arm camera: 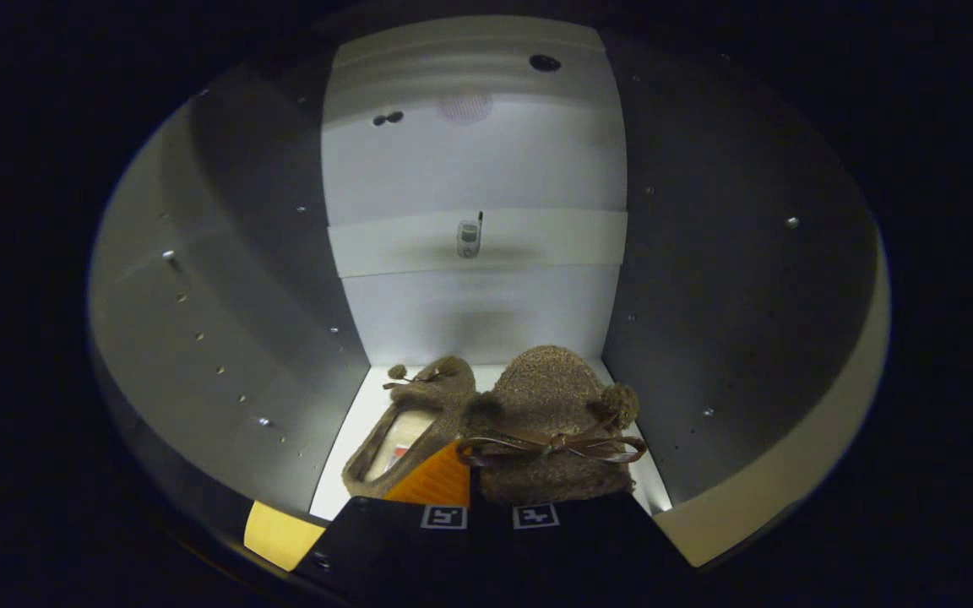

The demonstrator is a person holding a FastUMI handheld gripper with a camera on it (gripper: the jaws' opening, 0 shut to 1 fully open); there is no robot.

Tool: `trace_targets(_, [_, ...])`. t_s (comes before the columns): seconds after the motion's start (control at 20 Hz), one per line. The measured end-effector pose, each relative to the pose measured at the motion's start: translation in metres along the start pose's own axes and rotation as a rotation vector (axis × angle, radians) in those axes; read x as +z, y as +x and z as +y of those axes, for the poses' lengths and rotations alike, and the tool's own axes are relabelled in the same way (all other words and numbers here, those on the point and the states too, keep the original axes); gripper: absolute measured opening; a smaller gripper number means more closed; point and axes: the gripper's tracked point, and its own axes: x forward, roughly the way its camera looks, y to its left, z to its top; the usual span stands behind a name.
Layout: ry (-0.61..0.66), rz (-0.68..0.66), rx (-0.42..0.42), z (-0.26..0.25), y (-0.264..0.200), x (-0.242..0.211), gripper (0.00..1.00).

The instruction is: Open the shoe cabinet door, grab the shoes and put them into the shoe cabinet, then close the shoe cabinet door.

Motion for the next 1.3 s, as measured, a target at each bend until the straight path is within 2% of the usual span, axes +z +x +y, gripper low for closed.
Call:
trace_targets(0.4, [0.017,0.148,-0.030,-0.027,0.102,-0.025,0.05])
trace_targets(0.55, [0.015,0.180,-0.026,-0.027,0.122,-0.030,0.05])
trace_targets(0.7, [0.016,0.156,-0.023,-0.025,0.137,-0.024,0.04])
trace_targets(0.9, [0.041,0.160,-0.043,-0.031,0.138,-0.024,0.14])
trace_targets(1.05, [0.045,0.180,-0.019,-0.023,0.130,-0.030,0.20])
trace_targets(1.3, [0.023,0.166,-0.007,-0.014,0.103,-0.034,0.57])
